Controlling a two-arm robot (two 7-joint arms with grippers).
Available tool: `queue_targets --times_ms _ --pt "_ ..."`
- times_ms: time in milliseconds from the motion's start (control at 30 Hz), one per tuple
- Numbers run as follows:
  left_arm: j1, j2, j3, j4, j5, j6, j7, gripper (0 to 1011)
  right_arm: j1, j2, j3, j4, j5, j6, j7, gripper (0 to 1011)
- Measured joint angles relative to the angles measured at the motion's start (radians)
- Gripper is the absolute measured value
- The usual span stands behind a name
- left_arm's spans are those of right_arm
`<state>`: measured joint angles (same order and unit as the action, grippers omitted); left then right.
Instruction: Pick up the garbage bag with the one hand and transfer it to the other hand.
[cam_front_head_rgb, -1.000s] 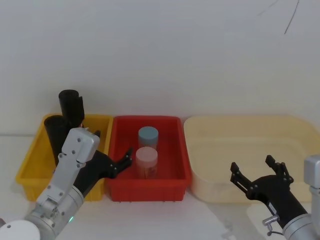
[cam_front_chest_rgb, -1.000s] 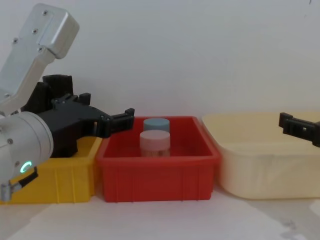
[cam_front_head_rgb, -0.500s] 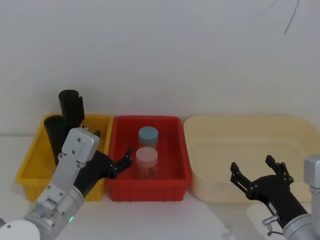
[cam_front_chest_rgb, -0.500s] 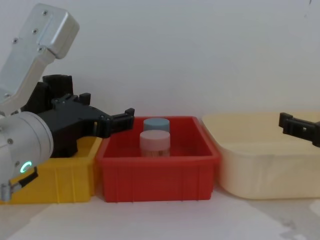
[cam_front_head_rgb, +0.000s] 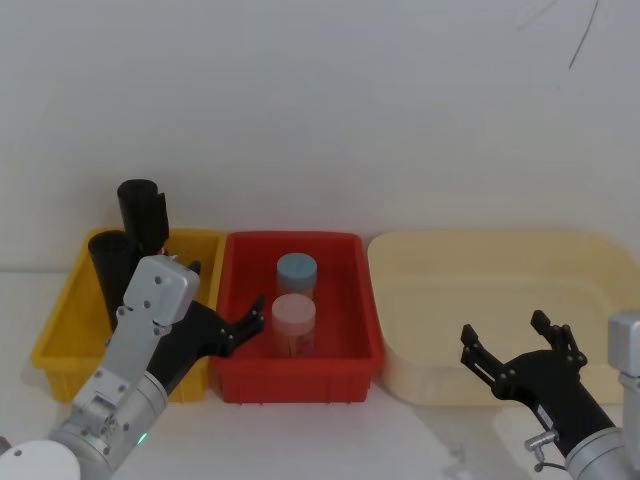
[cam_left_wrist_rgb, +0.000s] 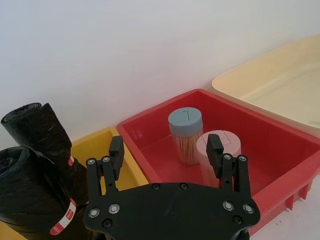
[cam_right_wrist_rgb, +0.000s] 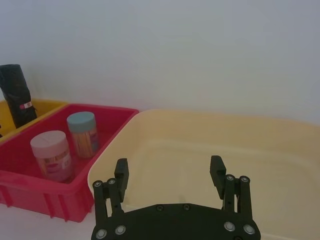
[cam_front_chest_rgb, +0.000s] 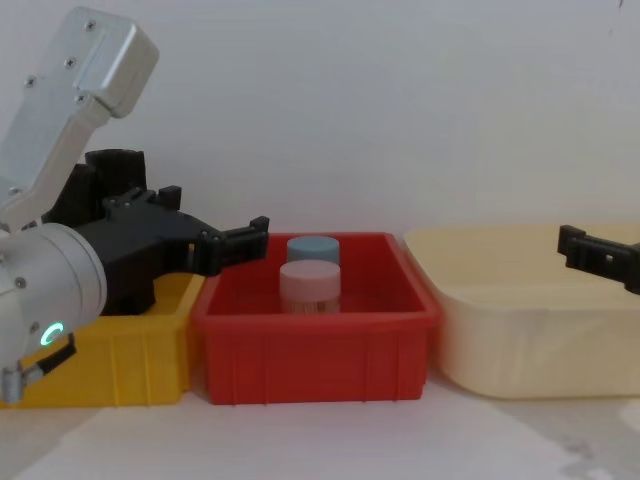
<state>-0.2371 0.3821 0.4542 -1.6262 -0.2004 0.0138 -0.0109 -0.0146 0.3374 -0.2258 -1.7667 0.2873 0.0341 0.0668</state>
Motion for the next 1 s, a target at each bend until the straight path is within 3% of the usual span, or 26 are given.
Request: queue_targets --times_ms 400,667,800,1000 --pt "-0.003 0.000 0.000 0.000 0.001 0.001 -0.002 1002 0.001 0.000 0.001 0.000 0.000 0.001 0.002 1004" --pt "-0.041 0.011 0.012 -0.024 0.007 0.035 -0.050 1002 0.021 0.008 0.013 -0.026 0.022 0.019 0.034 1004" --pt "-0.060 0.028 0.006 -0.062 0.004 0.073 -0.077 1002 0.045 0.010 0.015 -0.047 0.039 0.041 0.057 1004" --pt "-0.064 0.085 -0.042 -0.145 -0.030 0.141 -0.124 1002 0.097 0.007 0.002 -0.072 0.067 0.083 0.098 1004"
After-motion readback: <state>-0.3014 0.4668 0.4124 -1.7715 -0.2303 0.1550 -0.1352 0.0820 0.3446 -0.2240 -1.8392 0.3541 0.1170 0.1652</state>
